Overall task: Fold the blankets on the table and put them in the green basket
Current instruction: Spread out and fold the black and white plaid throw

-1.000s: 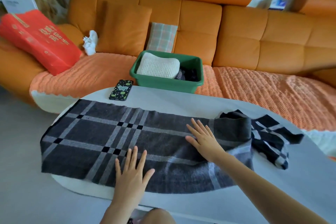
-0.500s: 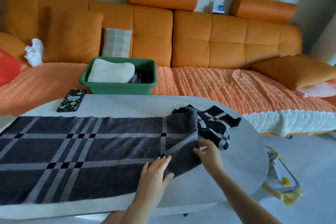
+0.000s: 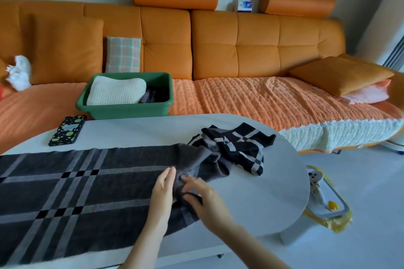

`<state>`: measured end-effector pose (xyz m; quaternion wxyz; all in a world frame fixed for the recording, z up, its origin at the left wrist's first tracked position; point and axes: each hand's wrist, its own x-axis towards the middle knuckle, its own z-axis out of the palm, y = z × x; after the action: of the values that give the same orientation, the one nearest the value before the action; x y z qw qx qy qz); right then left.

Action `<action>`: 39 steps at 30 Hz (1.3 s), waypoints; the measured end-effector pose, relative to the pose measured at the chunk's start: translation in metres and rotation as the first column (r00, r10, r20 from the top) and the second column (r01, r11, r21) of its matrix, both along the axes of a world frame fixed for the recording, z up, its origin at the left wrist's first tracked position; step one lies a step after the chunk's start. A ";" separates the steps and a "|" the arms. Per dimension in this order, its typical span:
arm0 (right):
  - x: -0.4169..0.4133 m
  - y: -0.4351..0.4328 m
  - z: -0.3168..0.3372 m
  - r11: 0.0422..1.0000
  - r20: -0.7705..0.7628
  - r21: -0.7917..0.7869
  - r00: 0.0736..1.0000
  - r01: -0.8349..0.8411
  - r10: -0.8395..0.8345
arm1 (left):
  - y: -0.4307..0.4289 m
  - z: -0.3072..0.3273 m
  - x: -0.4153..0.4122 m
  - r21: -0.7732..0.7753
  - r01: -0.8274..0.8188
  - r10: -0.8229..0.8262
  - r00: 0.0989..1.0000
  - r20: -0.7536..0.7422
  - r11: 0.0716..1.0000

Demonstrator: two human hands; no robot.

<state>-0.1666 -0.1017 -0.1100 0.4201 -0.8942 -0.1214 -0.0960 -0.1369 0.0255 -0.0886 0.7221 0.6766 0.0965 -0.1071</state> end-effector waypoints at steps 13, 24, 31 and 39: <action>0.042 -0.052 -0.004 0.887 -0.064 0.018 0.886 0.462 -0.460 | 0.020 -0.016 0.040 0.138 -0.350 0.348 0.937 0.040 0.927; 0.081 -0.073 -0.011 0.802 0.119 -0.128 0.811 0.584 -0.572 | 0.034 -0.007 0.054 -0.101 -0.400 0.376 0.906 -0.194 0.911; 0.039 -0.183 0.042 0.838 -0.005 -0.046 0.839 0.543 -0.544 | 0.007 -0.004 0.037 -0.085 -0.174 0.164 0.980 -0.108 0.981; -0.005 -0.206 0.016 0.780 0.000 -0.511 0.907 0.361 -0.420 | -0.029 -0.030 0.014 0.516 -0.041 -0.094 0.968 0.233 0.855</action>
<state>-0.1720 -0.3080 -0.0939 0.1511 -0.9814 0.0703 -0.0952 -0.1229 -0.0031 -0.1182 0.5186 0.8548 0.0204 -0.0013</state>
